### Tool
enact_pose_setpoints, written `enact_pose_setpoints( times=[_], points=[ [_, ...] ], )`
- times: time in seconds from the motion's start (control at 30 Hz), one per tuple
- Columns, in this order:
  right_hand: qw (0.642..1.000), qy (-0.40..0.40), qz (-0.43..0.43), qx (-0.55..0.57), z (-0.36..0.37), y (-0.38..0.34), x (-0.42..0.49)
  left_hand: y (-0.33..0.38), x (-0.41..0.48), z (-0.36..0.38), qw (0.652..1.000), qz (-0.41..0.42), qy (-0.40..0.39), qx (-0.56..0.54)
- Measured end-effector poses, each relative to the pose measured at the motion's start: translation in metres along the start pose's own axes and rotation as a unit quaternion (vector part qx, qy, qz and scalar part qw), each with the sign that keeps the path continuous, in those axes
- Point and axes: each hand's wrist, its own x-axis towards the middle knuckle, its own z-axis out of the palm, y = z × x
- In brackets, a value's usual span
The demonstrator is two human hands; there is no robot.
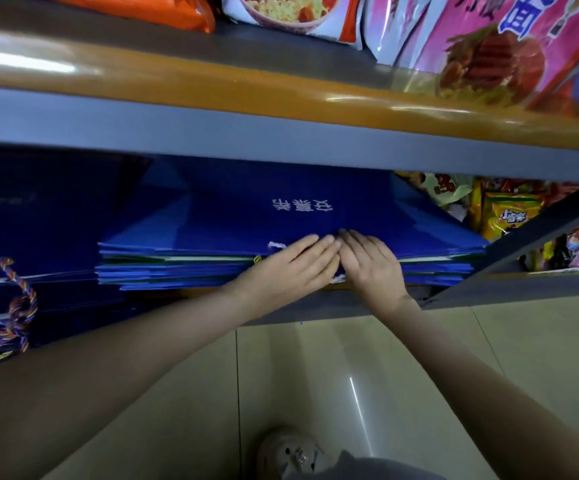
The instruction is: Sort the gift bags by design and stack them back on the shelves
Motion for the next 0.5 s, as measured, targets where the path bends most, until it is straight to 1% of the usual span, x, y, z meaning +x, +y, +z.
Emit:
enact_pose_setpoints(
  times=[0.03, 0.1, 0.13, 0.2, 0.27, 0.37, 0.4, 0.47, 0.5],
  points=[
    [1.000, -0.009, -0.004, 0.007, 0.005, -0.008, -0.013, 0.005, -0.012, 0.001, 0.999, 0.019, -0.032, -0.010],
    [0.998, -0.055, 0.009, 0.023, 0.014, -0.026, -0.033, 0.017, -0.029, 0.007, 0.995, 0.014, -0.093, -0.029],
    [0.996, -0.081, 0.030, 0.025, 0.017, -0.033, -0.037, 0.023, -0.033, 0.012, 0.992, 0.003, -0.119, -0.038],
    [0.987, -0.144, 0.072, 0.024, 0.016, -0.042, -0.039, 0.031, -0.034, 0.017, 0.985, -0.018, -0.158, -0.063],
    [0.972, -0.217, 0.080, 0.035, 0.010, -0.044, -0.040, 0.034, -0.030, 0.020, 0.976, -0.021, -0.189, -0.104],
    [0.950, -0.294, 0.086, 0.058, -0.002, -0.045, -0.038, 0.038, -0.028, 0.021, 0.976, -0.029, -0.184, -0.111],
    [0.944, -0.307, 0.094, 0.072, -0.006, -0.045, -0.036, 0.038, -0.027, 0.019, 0.979, -0.030, -0.171, -0.107],
    [0.940, -0.303, 0.105, 0.111, -0.017, -0.044, -0.024, 0.031, -0.028, 0.008, 0.980, -0.039, -0.136, -0.143],
    [0.941, -0.294, 0.105, 0.133, -0.024, -0.042, -0.013, 0.022, -0.030, -0.002, 0.973, -0.072, -0.104, -0.192]
  ],
)
